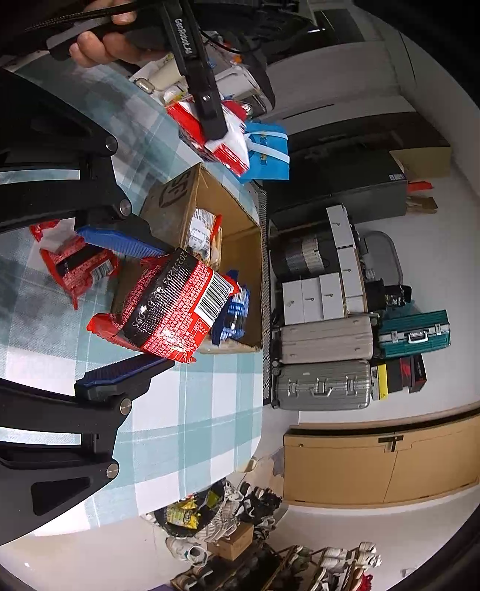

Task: Organize snacks
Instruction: 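Carry both bags over the box and lower them inside, then open both tools and withdraw them toward the last two packs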

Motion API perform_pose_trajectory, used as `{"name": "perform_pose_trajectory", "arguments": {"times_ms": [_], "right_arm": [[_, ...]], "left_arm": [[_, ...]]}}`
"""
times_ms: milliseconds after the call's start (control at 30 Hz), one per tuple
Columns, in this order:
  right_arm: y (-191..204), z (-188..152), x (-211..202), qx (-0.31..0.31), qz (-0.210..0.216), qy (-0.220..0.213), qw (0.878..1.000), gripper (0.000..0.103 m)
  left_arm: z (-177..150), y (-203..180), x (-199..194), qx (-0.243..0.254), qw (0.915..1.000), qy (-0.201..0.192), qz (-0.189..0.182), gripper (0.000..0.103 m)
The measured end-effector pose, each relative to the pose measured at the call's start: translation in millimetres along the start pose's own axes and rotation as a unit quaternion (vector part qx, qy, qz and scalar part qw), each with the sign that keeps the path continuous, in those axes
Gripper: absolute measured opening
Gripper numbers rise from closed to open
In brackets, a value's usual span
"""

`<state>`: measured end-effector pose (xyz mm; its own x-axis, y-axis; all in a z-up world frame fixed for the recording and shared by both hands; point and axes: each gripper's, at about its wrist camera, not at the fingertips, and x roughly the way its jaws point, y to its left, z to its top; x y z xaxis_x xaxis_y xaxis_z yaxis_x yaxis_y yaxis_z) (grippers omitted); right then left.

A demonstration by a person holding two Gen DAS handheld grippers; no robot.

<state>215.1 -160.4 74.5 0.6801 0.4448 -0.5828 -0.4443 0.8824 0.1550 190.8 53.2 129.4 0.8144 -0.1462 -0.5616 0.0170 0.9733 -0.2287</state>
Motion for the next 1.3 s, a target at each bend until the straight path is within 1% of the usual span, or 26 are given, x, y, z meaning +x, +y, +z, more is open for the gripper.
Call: {"name": "perform_pose_trajectory", "arguments": {"times_ms": [333, 500, 633, 733, 867, 1000, 1067, 1100, 1133, 1167, 1200, 1267, 1300], "right_arm": [[13, 19, 27, -0.019, 0.034, 0.006, 0.999, 0.052], [19, 30, 44, -0.025, 0.044, 0.008, 0.999, 0.052], [19, 36, 60, -0.024, 0.049, 0.016, 0.998, 0.052], [20, 37, 68, -0.024, 0.053, 0.018, 0.998, 0.052], [21, 40, 79, -0.036, 0.051, 0.024, 0.998, 0.052], [22, 43, 88, -0.046, 0.045, 0.032, 0.997, 0.052], [23, 41, 87, -0.053, 0.044, 0.031, 0.997, 0.059], [24, 40, 83, -0.056, 0.042, 0.023, 0.997, 0.063], [24, 39, 79, -0.058, 0.036, 0.017, 0.998, 0.07], [25, 37, 75, -0.061, 0.032, 0.011, 0.998, 0.074], [26, 34, 70, -0.065, 0.028, 0.005, 0.997, 0.076], [27, 29, 61, -0.07, 0.019, 0.004, 0.997, 0.092], [26, 26, 57, -0.07, 0.013, 0.003, 0.997, 0.094]], "left_arm": [[25, -16, 28, 0.016, 0.9998, -0.008, 0.006, 0.061], [33, -22, 48, 0.022, 0.9995, -0.011, 0.021, 0.061], [36, -23, 67, 0.023, 0.9993, -0.008, 0.03, 0.061], [36, -22, 82, 0.032, 0.9984, -0.003, 0.046, 0.061], [34, -16, 100, 0.022, 0.9989, 0.013, 0.04, 0.061], [34, -15, 109, 0.027, 0.9987, 0.018, 0.039, 0.062], [35, -15, 110, 0.034, 0.9985, 0.014, 0.039, 0.062], [35, -17, 110, 0.039, 0.9982, 0.012, 0.043, 0.065], [35, -18, 109, 0.042, 0.9981, 0.012, 0.044, 0.071], [35, -18, 105, 0.044, 0.998, 0.012, 0.045, 0.075], [35, -19, 104, 0.045, 0.9979, 0.011, 0.046, 0.083], [33, -21, 99, 0.049, 0.9976, 0.009, 0.049, 0.084], [32, -21, 97, 0.05, 0.9975, 0.011, 0.049, 0.085]]}}
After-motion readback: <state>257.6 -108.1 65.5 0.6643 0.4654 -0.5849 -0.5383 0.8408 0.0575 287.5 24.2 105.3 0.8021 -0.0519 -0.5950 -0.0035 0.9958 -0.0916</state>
